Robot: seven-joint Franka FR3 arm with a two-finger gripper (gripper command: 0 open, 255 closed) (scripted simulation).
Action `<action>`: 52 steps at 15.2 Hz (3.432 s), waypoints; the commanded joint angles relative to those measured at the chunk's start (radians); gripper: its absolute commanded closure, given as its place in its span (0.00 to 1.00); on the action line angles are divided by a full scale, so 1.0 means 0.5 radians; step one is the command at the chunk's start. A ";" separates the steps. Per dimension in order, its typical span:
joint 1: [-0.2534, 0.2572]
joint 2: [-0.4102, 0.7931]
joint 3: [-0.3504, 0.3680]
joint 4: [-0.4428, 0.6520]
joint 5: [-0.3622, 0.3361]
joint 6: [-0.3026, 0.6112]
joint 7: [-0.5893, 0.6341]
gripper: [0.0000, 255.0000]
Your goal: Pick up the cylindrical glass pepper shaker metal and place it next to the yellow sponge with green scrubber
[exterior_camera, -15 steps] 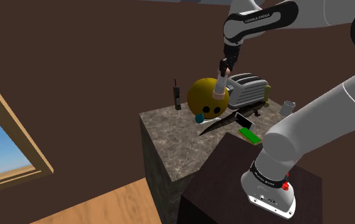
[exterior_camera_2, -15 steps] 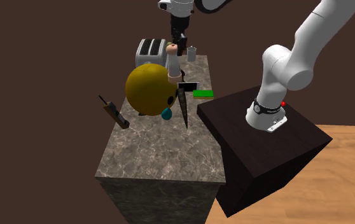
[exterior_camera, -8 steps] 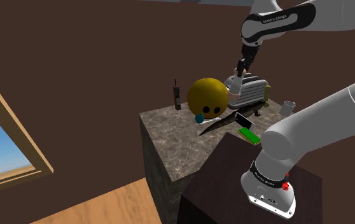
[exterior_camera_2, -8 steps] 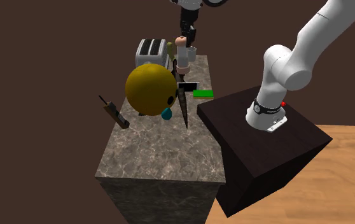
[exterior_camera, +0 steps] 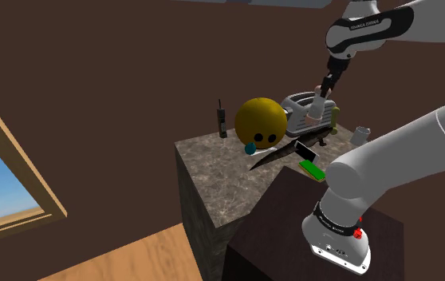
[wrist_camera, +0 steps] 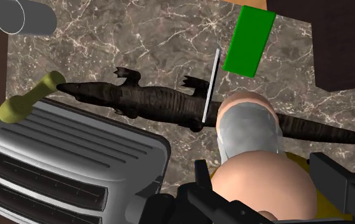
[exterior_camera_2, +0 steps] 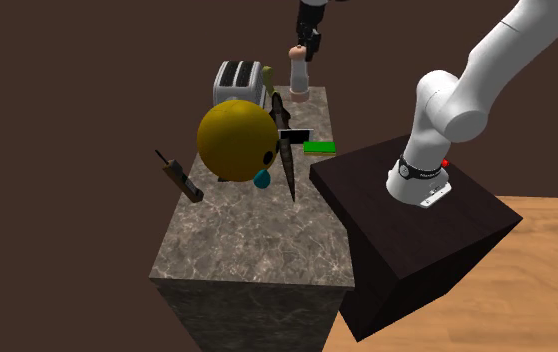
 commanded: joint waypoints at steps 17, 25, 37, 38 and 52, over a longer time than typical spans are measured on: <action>-0.052 0.308 -0.655 0.237 0.087 0.220 -0.742 1.00; -0.030 0.402 -0.738 0.087 0.118 0.453 -0.768 1.00; 0.053 0.640 -0.896 -0.094 0.286 0.822 -0.891 1.00; 0.063 0.666 -0.911 -0.106 0.312 0.854 -0.910 1.00; 0.097 1.172 -0.928 -0.224 1.058 1.256 -1.439 1.00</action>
